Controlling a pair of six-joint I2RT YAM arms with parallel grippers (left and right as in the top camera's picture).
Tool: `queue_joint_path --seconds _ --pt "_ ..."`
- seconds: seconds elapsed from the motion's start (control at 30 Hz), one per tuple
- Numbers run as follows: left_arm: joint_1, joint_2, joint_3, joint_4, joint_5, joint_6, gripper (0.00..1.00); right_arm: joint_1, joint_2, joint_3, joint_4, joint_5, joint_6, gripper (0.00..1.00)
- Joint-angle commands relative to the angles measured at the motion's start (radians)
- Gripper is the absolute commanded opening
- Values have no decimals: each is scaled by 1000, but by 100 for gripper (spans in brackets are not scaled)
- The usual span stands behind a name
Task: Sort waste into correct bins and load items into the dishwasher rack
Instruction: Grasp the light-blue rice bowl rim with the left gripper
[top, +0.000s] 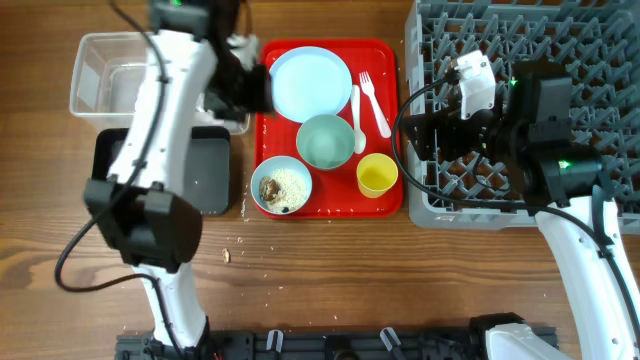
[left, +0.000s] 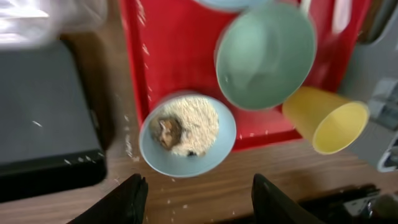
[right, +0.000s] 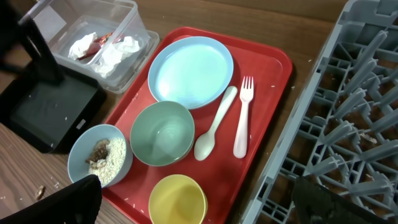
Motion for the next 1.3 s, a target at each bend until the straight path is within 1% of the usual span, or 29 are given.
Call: queue_joint_path --seconds 0.0,0.13,0.27,0.33,0.47,0.6,0.77,0.9,1.0,1.03,1.13,1.27 --pt "-105 5 -121 42 -17 -119 55 4 11 17 0 -16 11 100" --pt "-224 -3 -252 154 -79 -229 52 4 11 17 -2 -16 12 100" --pt "-302 -3 -388 277 -138 -328 43 4 11 17 -2 -16 12 100" --pt "-320 -3 -449 334 -150 -335 36 4 11 17 -3 -16 12 100" --pt "-334 -3 -523 410 -197 -339 34 4 11 17 -5 -16 12 100" --pt "-334 -3 -536 425 -278 -360 35 4 11 17 -5 -16 12 100" --pt "-342 -3 -566 466 -280 -361 30 4 11 17 -5 -16 13 100" --pt "-357 -3 -615 512 -261 -380 22 4 11 17 -5 -16 13 100" --pt "-364 -3 -623 518 -258 -384 6 4 11 17 -5 -16 13 100" --pt "-364 -3 -623 520 -258 -384 4 4 11 17 -5 -16 13 100" --pt "-360 -3 -621 512 -257 -383 4 4 11 17 -5 -16 13 100" --pt "-345 -28 -562 444 -242 -379 4 4 11 17 -5 -16 12 100"
